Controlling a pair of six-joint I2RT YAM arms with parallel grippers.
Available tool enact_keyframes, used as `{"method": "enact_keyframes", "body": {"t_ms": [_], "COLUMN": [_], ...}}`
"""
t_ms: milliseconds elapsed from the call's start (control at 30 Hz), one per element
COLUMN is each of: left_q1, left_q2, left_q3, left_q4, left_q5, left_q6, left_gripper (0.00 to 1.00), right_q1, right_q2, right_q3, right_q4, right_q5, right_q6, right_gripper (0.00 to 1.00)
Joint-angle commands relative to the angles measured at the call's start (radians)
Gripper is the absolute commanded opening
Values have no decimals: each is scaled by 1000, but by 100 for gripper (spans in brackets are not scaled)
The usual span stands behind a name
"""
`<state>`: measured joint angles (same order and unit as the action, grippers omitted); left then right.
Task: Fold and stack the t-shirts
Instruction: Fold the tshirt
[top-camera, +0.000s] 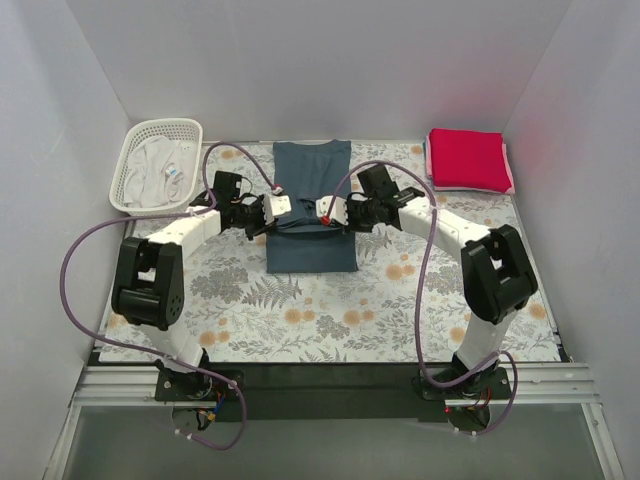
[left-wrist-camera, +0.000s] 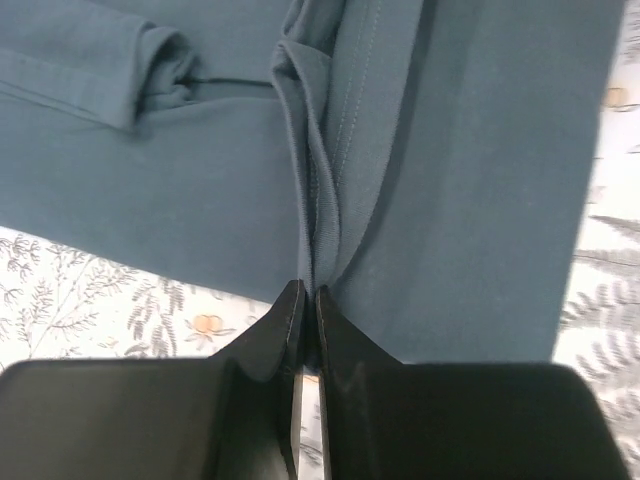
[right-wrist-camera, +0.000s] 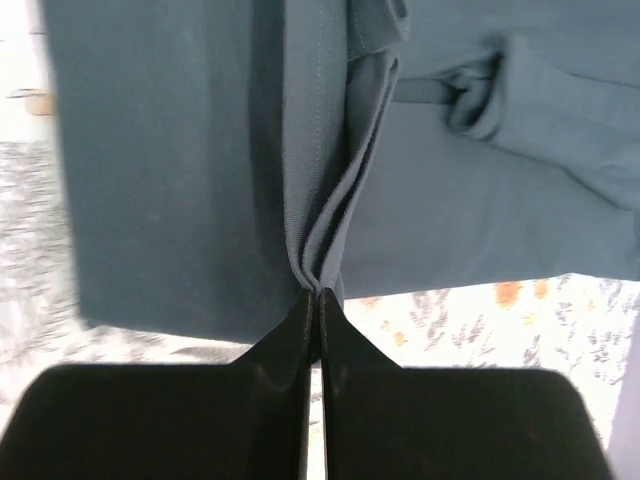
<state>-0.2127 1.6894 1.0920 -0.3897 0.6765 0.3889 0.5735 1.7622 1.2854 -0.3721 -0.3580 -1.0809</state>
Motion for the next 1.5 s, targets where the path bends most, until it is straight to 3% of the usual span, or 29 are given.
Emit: {"method": "enact_keyframes", "body": {"t_ms": [0,500,533,567,600,633,667,700,733,867,967,1067,1133,1200,1467], "left_q1": [22,38,38,39,41,44,47,52,56,81,91,90,75,58,-27], "left_q2": [45,274,282,280,279,270,263,259,242,144,41,-89,-166,-195,-251], "left_q3": [90,275,273,270,258,256,259,261,261,192,119,-19,-117,-170,-357], "left_q4": [54,129,133,168,193,209,224,226,227,239,206,167,163,158,230], "left_q5": [23,3,-8,-15,-23,-32,-35,-37,-32,-38,4,81,90,80,9], "left_q6": [33,-1,-1,-27,-47,-65,-112,-136,-151,-188,-246,-231,-214,-179,-35], "left_gripper": [0,0,1,8,19,32,36,42,45,52,50,47,38,37,43], "right_q1": [-32,-87,-89,-87,-87,-89,-90,-93,-98,-109,-109,-103,-78,-52,68], "right_q2": [61,293,310,316,322,321,313,304,277,177,73,-3,-47,-69,-101], "right_q3": [118,319,324,330,339,342,342,345,347,325,250,194,113,49,-172], "right_q4": [-2,16,21,30,54,67,85,108,114,114,76,-11,-36,-40,57], "right_q5": [-30,-32,-23,-7,26,42,56,59,63,54,11,-67,-85,-81,-26], "right_q6": [-68,-87,-79,-68,-39,-25,-2,16,44,107,137,160,139,119,82], "right_gripper": [1,1,1,4,26,38,56,88,91,91,84,71,56,50,42]}}
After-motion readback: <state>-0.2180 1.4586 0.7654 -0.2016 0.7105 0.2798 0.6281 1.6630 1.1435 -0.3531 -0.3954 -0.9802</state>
